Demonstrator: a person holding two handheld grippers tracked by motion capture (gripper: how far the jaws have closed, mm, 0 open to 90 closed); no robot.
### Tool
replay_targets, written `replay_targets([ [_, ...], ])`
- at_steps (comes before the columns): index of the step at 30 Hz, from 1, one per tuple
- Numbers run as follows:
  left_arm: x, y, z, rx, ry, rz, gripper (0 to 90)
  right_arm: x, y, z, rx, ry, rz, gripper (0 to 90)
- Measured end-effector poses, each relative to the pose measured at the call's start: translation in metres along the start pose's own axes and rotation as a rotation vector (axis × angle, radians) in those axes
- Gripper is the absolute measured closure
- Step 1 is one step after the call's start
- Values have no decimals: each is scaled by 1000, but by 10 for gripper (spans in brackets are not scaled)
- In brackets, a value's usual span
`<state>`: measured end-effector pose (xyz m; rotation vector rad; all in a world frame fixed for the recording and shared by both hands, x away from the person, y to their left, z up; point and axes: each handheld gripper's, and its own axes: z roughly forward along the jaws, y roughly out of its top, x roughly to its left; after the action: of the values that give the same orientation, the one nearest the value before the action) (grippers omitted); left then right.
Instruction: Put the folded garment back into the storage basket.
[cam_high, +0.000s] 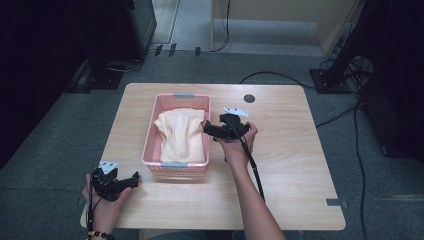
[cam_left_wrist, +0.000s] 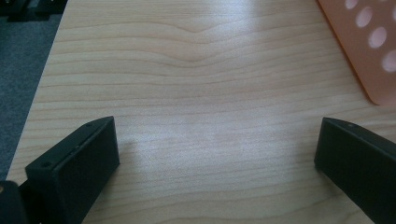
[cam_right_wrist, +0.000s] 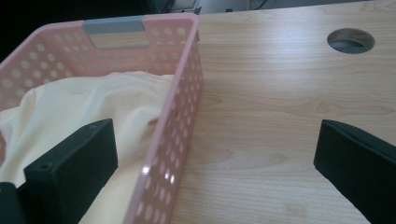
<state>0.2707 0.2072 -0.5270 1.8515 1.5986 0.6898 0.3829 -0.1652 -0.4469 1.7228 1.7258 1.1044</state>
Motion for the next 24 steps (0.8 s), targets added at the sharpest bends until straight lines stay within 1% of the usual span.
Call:
replay_targets([
  [2,0,0,0,0,0,0,0,-9,-3,0,2,-14,1,0],
  [3,0,0,0,0,0,0,0,-9,-3,0,2,-14,1,0],
  [4,0,0,0,0,0,0,0,-15,-5,1,6,-21,9,0],
  [5,0,0,0,0,0,0,0,-15,-5,1,6,-21,9,0],
  [7,0,0,0,0,0,0,0,-23,-9,2,10,-34,14,0],
  [8,0,0,0,0,0,0,0,-23,-9,2,10,-34,14,0],
  [14,0,0,0,0,0,0,0,-37,-16,4,19,-52,23,0],
  [20,0,0,0,0,0,0,0,-47,-24,6,35,-71,7,0],
  [24,0,0,0,0,0,0,0,-54,-29,7,38,-82,7,0],
])
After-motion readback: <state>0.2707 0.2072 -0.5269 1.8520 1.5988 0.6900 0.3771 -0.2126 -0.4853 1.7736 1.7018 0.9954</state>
